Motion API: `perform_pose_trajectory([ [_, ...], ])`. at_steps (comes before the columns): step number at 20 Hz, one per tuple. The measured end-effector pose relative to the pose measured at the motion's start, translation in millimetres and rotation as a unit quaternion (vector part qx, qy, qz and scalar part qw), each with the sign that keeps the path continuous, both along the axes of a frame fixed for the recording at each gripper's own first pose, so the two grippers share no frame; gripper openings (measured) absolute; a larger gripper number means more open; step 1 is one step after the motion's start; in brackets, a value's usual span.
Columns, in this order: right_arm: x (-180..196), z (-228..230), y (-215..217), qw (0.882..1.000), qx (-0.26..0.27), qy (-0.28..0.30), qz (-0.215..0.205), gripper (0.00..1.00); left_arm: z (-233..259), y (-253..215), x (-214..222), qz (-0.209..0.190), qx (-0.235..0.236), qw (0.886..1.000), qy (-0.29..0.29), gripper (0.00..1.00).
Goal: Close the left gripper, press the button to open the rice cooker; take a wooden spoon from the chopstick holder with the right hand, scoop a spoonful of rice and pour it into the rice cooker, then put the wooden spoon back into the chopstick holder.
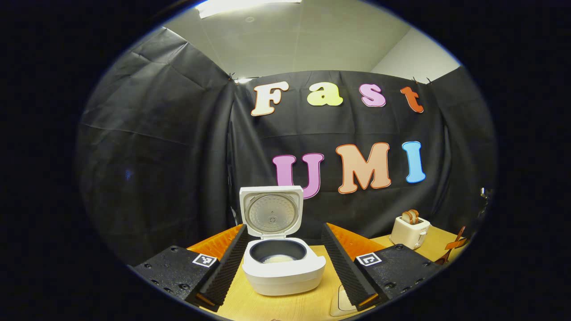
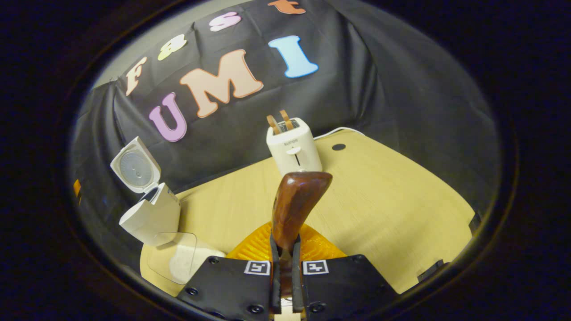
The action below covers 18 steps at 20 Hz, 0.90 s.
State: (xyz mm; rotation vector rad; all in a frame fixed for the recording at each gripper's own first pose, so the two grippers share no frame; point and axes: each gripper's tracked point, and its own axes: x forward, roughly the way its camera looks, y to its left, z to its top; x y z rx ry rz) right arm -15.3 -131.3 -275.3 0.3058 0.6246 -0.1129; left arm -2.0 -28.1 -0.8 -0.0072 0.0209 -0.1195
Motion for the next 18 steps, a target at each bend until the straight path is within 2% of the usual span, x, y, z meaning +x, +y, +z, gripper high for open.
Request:
perform_pose_trajectory([
  [3,5,36,5,0.999,-0.022,-0.036,0.004,0.11,-4,0,1,-0.006,-0.007,1.000,0.003,0.99],
  [6,12,75,24,0.997,-0.011,-0.070,0.011,0.11,-6,2,2,-0.012,-0.012,1.000,0.003,0.96],
  [7,14,87,31,0.997,-0.011,-0.079,0.015,0.14,-6,4,2,-0.013,-0.013,1.000,0.002,0.96],
  [10,19,118,65,0.993,-0.012,-0.110,0.044,0.11,-8,14,0,-0.013,-0.015,1.000,0.003,0.99],
  [14,22,129,115,0.989,-0.019,-0.123,0.079,0.11,-5,33,-3,-0.005,-0.016,1.000,-0.001,0.97],
  [18,23,110,166,0.988,-0.018,-0.107,0.111,0.11,-9,50,-4,0.001,-0.011,1.000,0.002,0.96],
])
